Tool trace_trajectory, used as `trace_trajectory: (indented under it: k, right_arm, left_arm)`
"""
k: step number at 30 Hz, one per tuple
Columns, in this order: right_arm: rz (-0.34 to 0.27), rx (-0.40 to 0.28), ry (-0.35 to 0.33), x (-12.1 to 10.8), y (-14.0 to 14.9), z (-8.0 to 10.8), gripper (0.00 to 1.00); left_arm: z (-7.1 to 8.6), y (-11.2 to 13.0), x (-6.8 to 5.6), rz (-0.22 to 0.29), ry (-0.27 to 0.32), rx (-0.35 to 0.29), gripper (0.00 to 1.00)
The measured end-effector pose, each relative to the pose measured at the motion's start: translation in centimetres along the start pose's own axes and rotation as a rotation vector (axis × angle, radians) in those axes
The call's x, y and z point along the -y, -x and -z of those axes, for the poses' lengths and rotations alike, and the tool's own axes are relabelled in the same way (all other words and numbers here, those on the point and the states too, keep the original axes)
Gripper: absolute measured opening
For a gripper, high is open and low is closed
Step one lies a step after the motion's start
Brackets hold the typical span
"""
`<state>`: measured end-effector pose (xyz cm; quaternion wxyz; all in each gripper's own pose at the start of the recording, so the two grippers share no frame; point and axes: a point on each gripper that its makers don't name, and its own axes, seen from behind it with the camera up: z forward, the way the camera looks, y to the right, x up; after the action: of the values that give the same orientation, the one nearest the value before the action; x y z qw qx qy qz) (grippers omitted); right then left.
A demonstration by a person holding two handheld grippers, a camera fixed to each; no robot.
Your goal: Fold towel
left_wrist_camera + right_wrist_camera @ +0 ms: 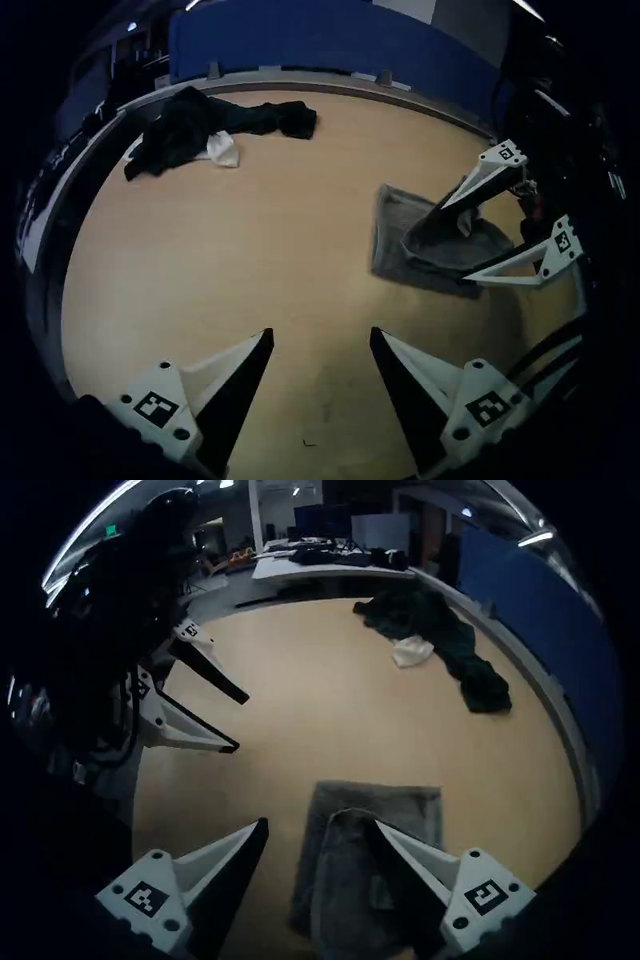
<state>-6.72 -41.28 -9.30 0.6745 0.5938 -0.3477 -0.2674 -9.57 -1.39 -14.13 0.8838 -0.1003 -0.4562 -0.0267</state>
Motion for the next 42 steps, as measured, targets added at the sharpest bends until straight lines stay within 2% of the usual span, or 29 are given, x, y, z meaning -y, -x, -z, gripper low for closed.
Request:
trace_trajectory:
  k: [11, 28, 36, 42]
  right_arm:
    - [-0.075, -0.037, 0.069, -1.0, 1.3, 3.0, 0.94]
    - [-0.157, -0.024, 0.175, 0.0, 6.7, 6.9, 0.94]
    - [-0.211, -0.022, 0.217, 0.2, 8.1, 7.8, 0.92]
    - [-0.265, -0.011, 0.209, 0.9, 9.2, 7.6, 0.85]
  left_arm:
    - [0.0, -0.2, -0.5, -0.012, 0.002, -0.002, 0.89]
    - [0.2, -0.5, -1.3, -0.034, 0.013, -0.002, 0.90]
    - [0.1, -0.4, -1.5, -0.038, 0.017, -0.002, 0.89]
    - [0.3, -0.5, -1.4, -0.042, 0.016, -0.005, 0.89]
